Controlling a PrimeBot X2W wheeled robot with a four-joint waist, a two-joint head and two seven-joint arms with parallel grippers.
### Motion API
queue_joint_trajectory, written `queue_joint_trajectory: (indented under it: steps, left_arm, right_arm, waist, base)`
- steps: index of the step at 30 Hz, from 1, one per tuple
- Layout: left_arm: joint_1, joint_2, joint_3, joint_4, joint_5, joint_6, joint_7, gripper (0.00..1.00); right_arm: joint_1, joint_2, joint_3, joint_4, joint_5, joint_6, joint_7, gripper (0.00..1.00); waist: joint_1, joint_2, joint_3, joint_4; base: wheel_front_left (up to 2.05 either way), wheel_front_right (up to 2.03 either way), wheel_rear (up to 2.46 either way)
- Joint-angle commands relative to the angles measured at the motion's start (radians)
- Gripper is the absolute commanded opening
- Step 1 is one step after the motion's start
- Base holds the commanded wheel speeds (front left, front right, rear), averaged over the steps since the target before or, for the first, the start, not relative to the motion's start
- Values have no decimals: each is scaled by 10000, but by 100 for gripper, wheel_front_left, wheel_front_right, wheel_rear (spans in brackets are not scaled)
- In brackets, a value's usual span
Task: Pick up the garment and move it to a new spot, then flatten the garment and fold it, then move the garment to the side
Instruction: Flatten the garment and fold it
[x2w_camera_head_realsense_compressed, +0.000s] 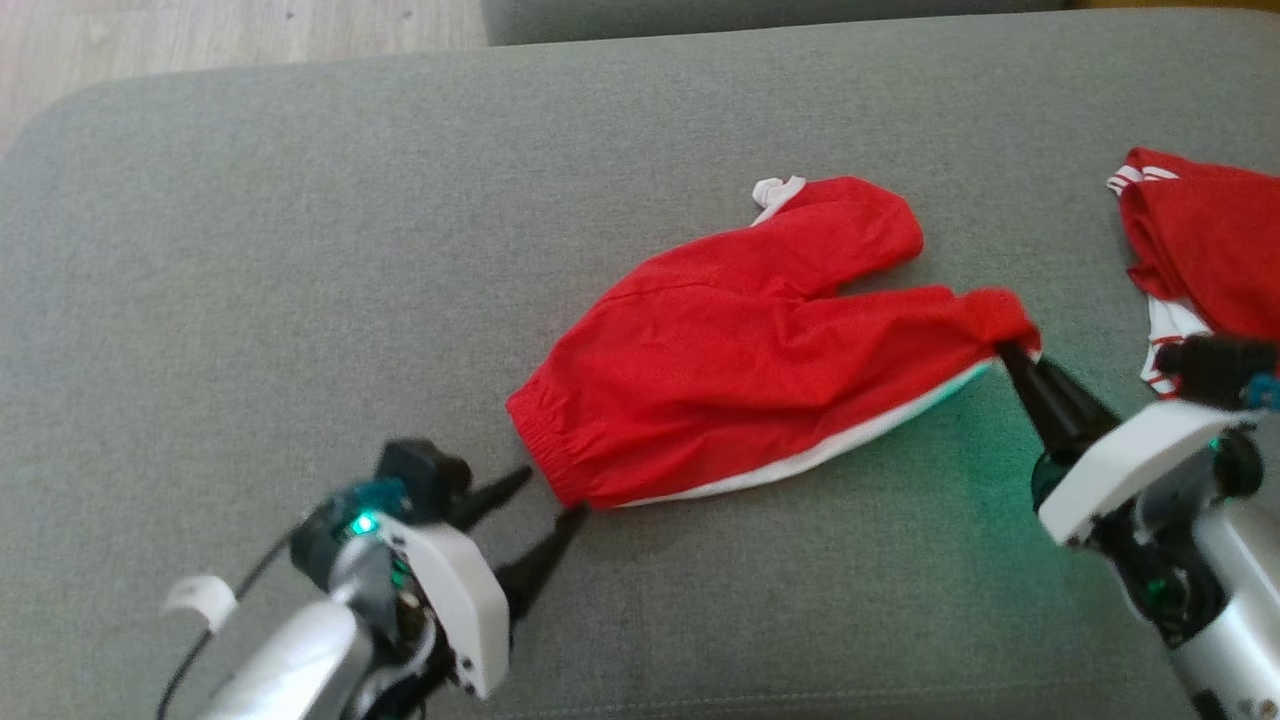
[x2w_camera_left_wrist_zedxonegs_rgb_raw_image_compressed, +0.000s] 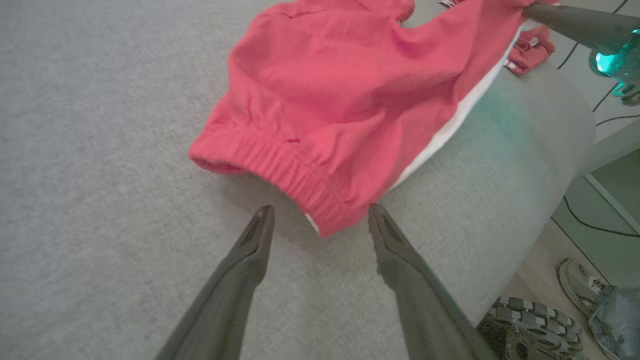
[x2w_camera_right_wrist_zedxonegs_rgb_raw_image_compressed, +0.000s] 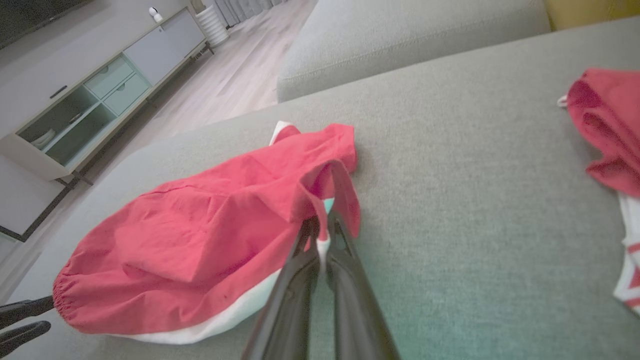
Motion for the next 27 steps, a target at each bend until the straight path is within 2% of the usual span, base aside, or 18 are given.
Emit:
queue_joint_trajectory:
  steps: [1, 6, 17, 18, 19, 20, 21, 27]
  left_arm:
    - [-291, 192, 276, -422, 147, 75, -82, 100]
    - [-214, -89, -197, -112, 553, 93, -348, 100]
    - [-1010, -859, -709, 1751, 319, -120, -1290, 100]
    - [-1074, -900, -791, 1837, 293, -133, -1344, 78]
    - [-1134, -927, -874, 1923, 265, -143, -1389, 48]
    - [-1186, -944, -950, 2005, 232, -151, -1431, 29]
    - [-1233, -953, -1018, 2082, 199, -157, -1477, 0]
    - [-1389, -687, -1118, 1943, -247, -175, -1731, 0]
  right_arm:
    - [127, -92, 92, -201, 118, 67, -158, 0]
    - [203, -49, 217, -60, 131, 67, -249, 0]
    - [-9, 9, 508, 150, 166, 67, -291, 0]
    - [-15, 3, 516, 176, 178, 67, -303, 0]
    - [-20, -1, 526, 203, 189, 67, -312, 0]
    - [-25, -4, 539, 227, 199, 67, -321, 0]
    - [-29, -3, 550, 252, 212, 67, -328, 0]
    - [58, 14, 474, 346, 318, 67, -584, 0]
  waist:
    - [-1, 0, 1, 35]
    - [-1, 0, 32, 29]
    - [-1, 0, 108, -239]
    - [-1, 0, 109, -244]
    - [-1, 0, 104, -247]
    - [-1, 0, 97, -248]
    - [-1, 0, 86, -250]
    - [-1, 0, -148, -174]
  base:
    - [0, 0, 0]
    - [0, 0, 0]
    - [0, 0, 0]
    - [0, 0, 0]
    - [0, 0, 0]
    - [0, 0, 0]
    - [0, 0, 0]
    - [0, 0, 0]
